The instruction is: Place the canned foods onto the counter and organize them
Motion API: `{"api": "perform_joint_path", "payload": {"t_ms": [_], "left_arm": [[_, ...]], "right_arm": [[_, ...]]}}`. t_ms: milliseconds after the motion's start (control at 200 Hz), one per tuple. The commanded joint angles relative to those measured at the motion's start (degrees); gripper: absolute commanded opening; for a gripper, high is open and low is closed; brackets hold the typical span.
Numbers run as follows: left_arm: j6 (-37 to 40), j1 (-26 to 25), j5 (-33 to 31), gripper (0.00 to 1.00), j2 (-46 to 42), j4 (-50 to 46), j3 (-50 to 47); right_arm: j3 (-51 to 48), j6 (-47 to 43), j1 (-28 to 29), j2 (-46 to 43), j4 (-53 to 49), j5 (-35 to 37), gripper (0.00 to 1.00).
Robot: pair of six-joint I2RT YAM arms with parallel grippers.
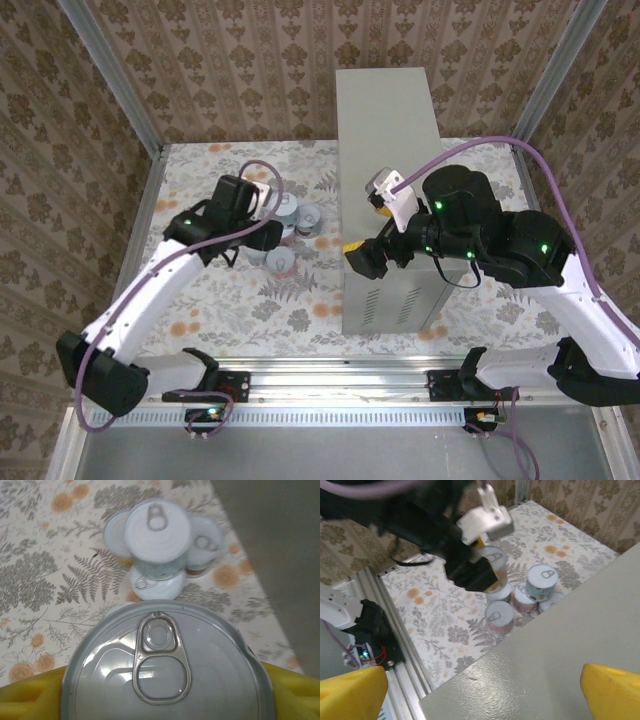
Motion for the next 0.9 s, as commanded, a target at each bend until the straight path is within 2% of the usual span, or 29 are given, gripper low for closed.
{"api": "perform_joint_path", "payload": {"t_ms": [0, 80, 225, 450, 670, 895], "left_arm": [[3.1, -0.4, 8.7, 0.71, -4.0, -5.3, 7.4], [3.8, -0.7, 13.8, 0.72, -4.9, -8.3, 11.9], [4.4, -2.8, 19.4, 0.71, -4.3, -12.7, 21.2], [6.4, -10.2, 20.9, 0.70, 1.2, -18.4, 35.5], [6.3, -15.0, 25.6, 0.70, 3.8, -17.9, 41.5], [7.0, -20.5, 27.5, 0.70, 5.0, -17.2, 43.3]], "right_arm": [[-2.2, -3.0, 1.6, -1.3, 1.7, 5.9, 1.00], [-4.4, -4.4, 2.4, -2.7, 3.5, 6.2, 1.00], [-6.1, -4.5, 2.8, -4.4, 5.1, 8.0, 1.00], [-11.3, -6.1, 4.1, -7.5, 8.6, 10.6, 1.00], [-17.6, -9.6, 6.2, -11.4, 16.4, 7.2, 1.00], [-18.3, -10.8, 9.3, -9.9, 20.8, 5.4, 1.00]]}}
